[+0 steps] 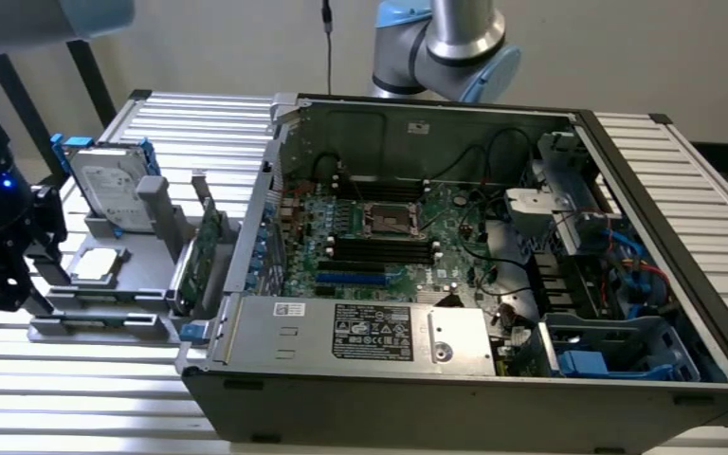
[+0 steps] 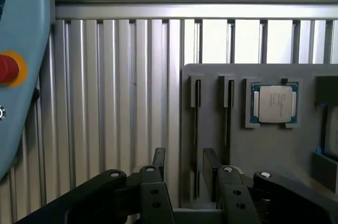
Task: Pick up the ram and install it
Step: 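Pick up the ram and move it above insertion slot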
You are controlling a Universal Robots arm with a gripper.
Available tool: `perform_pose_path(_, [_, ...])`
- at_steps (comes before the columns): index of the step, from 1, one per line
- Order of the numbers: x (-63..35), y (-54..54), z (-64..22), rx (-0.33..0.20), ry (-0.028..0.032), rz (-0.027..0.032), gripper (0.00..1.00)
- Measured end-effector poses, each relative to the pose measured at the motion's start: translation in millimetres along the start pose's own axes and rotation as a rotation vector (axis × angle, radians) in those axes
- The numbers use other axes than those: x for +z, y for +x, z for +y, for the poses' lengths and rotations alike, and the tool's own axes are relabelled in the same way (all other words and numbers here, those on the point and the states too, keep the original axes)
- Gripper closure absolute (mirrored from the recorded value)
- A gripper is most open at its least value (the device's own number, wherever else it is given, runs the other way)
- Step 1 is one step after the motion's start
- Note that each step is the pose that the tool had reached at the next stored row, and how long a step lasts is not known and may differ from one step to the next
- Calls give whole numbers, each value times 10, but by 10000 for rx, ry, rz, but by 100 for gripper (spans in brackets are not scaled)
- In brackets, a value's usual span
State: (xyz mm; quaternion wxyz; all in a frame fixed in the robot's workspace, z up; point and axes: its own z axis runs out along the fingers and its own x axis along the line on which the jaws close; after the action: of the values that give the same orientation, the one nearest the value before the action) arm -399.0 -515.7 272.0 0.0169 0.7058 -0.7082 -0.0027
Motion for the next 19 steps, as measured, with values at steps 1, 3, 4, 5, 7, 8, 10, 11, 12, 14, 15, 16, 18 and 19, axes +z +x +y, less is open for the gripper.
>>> perform_pose_path(1, [18,0,-1,0,1,-1,58])
perform_pose_path(3, [54,-1,-2,-1,0,0,58])
perform_pose_path(4, [72,-1,-2,-1,0,0,58])
perform_pose_path(5, [90,-2,-3,0,1,-1,58])
perform_pose_path(7, [126,-2,-4,0,1,-1,58])
perform_pose_path(8, [144,-3,-4,0,0,0,58])
perform_pose_path(10, [182,-4,-6,-1,0,0,58])
perform_pose_path(11, [200,-6,-6,1,1,-1,58])
perform_pose_path(12, [218,-9,-6,0,1,-1,58])
perform_pose_path(14, [254,-17,-8,-1,0,0,58])
perform_pose_path(15, [271,-22,-10,-1,-1,0,58])
perform_pose_path(16, [289,-26,-11,-2,0,0,58])
perform_pose_path(18, [326,-36,-14,0,0,0,58])
perform_pose_path(19, [344,-40,-16,0,1,-1,58])
